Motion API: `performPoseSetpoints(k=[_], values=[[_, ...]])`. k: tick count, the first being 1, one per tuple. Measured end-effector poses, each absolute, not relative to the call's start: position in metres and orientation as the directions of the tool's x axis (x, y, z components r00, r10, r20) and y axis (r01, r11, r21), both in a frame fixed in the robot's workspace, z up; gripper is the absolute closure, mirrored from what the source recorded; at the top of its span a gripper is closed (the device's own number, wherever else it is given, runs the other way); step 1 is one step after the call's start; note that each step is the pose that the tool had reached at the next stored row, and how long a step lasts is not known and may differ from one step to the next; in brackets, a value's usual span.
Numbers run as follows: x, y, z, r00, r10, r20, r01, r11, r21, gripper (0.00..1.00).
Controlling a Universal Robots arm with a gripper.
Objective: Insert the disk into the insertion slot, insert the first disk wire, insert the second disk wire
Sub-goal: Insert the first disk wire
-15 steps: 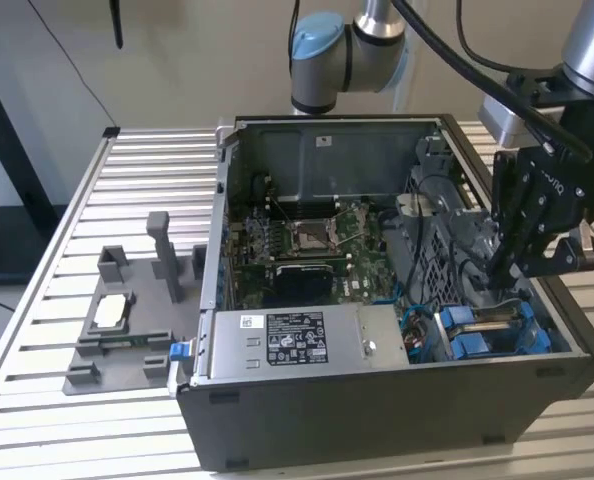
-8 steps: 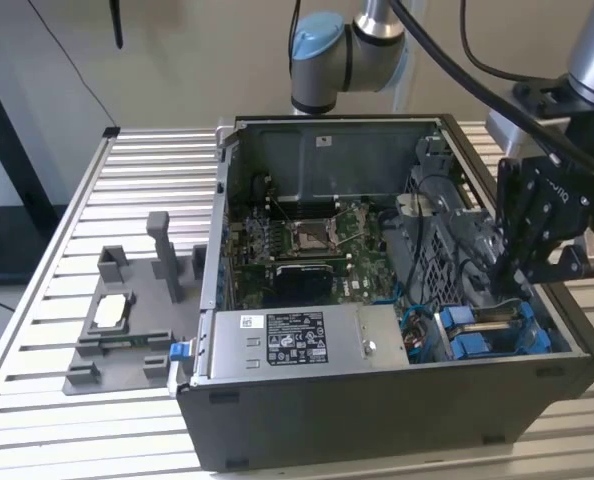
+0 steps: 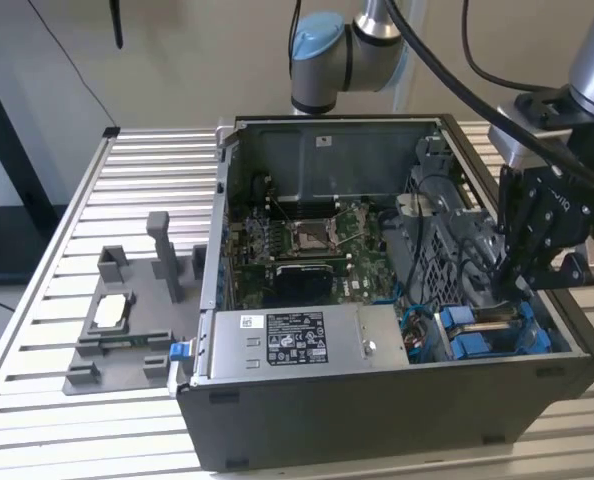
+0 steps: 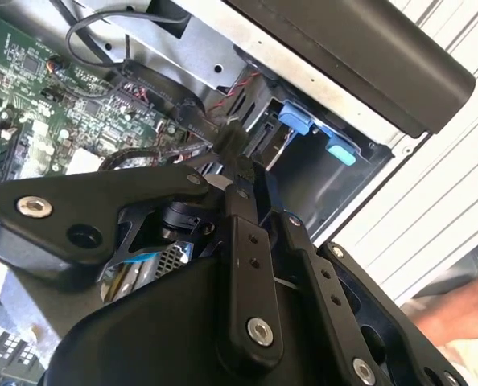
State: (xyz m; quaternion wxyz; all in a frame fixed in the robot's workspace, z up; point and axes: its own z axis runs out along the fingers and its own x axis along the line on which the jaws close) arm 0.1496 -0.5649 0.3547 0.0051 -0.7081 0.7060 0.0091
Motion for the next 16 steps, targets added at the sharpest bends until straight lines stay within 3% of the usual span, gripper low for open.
performPoseSetpoints(k=[16], values=[[0.1536, -0.5653, 0.3455, 0.005, -1.000, -0.020, -1.000, -0.005, 0.006, 0.81]])
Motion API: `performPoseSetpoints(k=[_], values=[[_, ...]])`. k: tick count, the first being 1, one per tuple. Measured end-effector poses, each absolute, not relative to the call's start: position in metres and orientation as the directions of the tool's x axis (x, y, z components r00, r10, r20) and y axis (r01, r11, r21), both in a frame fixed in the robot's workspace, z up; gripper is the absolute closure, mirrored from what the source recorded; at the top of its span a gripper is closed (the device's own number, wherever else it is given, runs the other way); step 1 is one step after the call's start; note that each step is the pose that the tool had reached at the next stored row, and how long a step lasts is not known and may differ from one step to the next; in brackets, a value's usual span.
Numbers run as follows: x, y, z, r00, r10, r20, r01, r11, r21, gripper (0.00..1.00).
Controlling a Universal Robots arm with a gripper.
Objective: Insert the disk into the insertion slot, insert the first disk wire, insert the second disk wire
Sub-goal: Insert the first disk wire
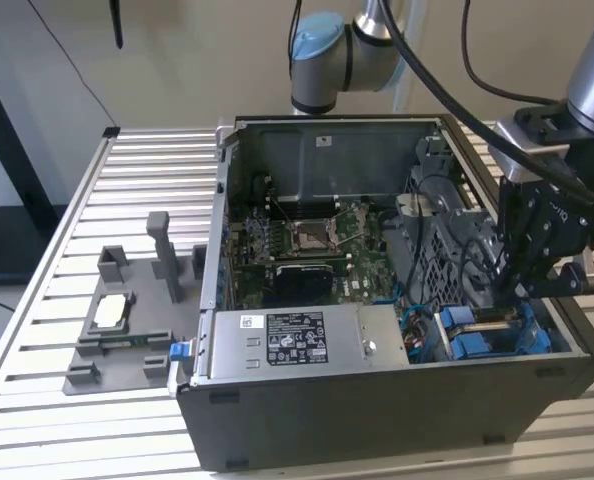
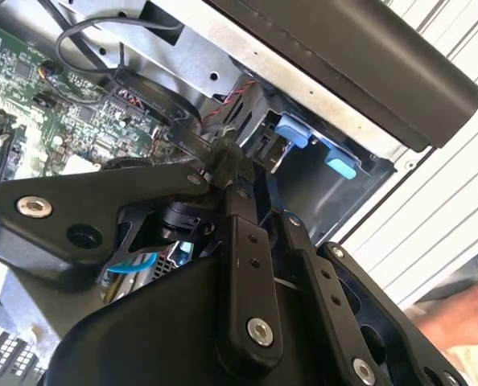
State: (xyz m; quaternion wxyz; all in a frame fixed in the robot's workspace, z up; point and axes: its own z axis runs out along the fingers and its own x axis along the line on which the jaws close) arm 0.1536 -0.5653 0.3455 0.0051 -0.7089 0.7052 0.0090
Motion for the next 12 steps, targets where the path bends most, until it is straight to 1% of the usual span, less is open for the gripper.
performPoseSetpoints(k=[12], values=[[0.1572, -0.5660, 0.3397, 0.005, -1.000, -0.020, -1.000, -0.005, 0.005, 0.81]])
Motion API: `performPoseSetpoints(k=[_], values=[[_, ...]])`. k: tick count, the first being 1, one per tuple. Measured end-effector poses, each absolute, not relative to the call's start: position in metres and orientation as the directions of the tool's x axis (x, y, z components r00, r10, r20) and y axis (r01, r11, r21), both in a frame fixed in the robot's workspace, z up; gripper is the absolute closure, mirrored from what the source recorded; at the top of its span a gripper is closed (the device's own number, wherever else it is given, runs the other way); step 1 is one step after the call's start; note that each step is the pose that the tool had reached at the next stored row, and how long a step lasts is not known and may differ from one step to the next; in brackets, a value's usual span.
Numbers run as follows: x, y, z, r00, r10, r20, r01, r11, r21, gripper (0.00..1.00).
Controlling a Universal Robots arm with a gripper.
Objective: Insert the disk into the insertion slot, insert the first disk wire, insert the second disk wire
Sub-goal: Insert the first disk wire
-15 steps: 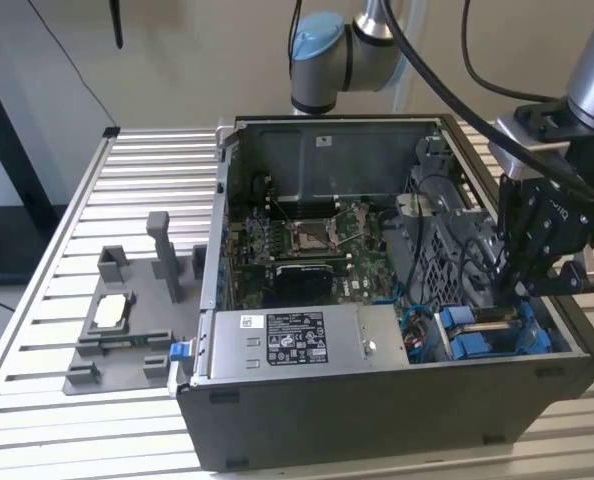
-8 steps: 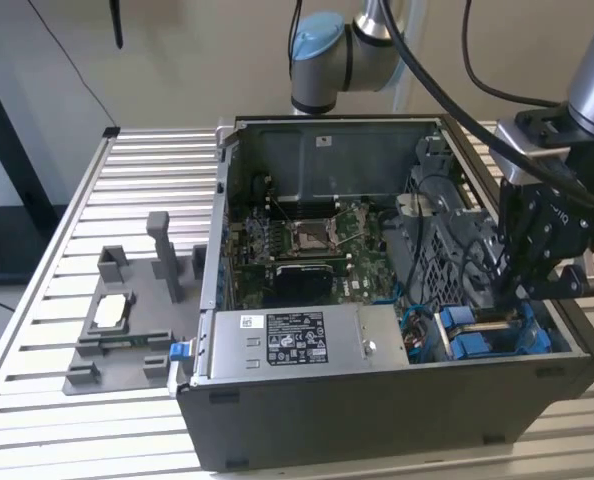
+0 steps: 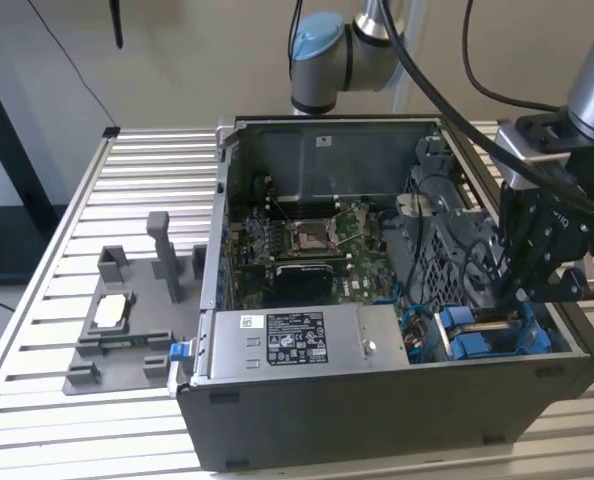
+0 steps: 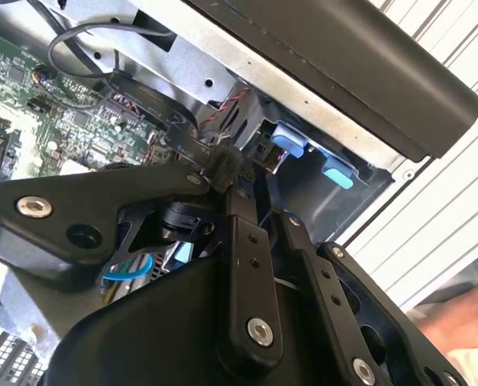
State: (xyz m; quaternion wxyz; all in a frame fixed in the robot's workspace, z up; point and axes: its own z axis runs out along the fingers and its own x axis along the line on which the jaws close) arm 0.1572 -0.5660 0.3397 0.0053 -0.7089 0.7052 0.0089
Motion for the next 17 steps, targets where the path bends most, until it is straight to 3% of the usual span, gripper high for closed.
performPoseSetpoints(k=[17], values=[[0.1572, -0.5660, 0.3332, 0.005, -1.000, -0.020, -1.000, -0.005, 0.004, 0.81]])
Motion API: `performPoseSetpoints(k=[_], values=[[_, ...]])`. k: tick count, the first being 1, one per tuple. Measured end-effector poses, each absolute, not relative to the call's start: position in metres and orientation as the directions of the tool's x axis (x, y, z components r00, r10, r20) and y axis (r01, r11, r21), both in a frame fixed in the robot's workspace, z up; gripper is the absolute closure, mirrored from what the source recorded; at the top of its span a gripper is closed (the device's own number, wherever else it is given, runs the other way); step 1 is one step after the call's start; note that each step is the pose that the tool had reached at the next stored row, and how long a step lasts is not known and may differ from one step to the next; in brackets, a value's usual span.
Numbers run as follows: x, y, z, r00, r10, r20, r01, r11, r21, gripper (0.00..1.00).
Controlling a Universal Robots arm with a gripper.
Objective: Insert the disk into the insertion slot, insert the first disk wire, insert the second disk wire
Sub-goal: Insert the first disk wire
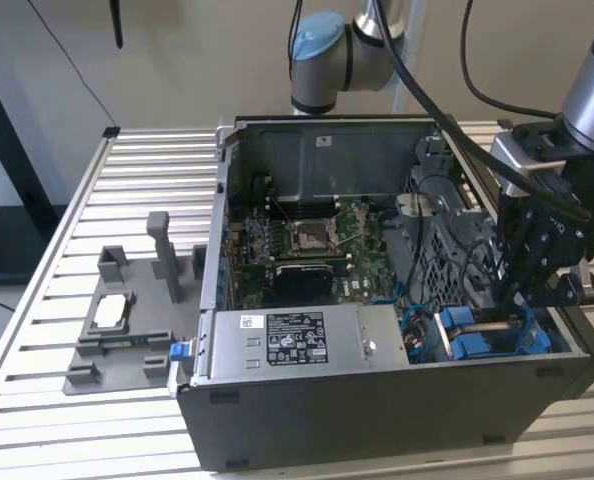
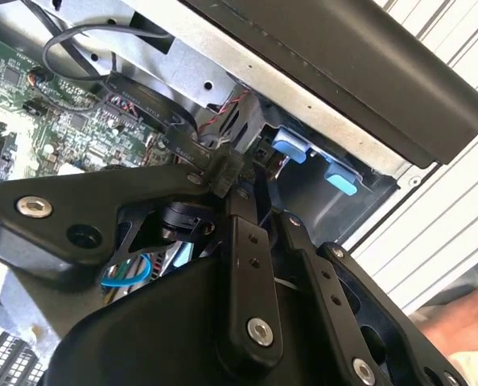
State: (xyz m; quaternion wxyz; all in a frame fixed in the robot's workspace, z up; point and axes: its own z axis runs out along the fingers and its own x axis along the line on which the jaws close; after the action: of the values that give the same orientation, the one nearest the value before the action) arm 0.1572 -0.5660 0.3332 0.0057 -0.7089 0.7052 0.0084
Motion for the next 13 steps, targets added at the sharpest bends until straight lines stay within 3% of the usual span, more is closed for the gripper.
performPoseSetpoints(k=[2, 3, 13], values=[[0.157, -0.566, 0.333, 0.005, -1.000, -0.021, -1.000, -0.005, 0.004, 0.80], [0.157, -0.566, 0.333, 0.005, -1.000, -0.021, -1.000, -0.005, 0.004, 0.73], [0.157, -0.566, 0.353, 0.005, -1.000, -0.020, -1.000, -0.005, 0.004, 0.73]])
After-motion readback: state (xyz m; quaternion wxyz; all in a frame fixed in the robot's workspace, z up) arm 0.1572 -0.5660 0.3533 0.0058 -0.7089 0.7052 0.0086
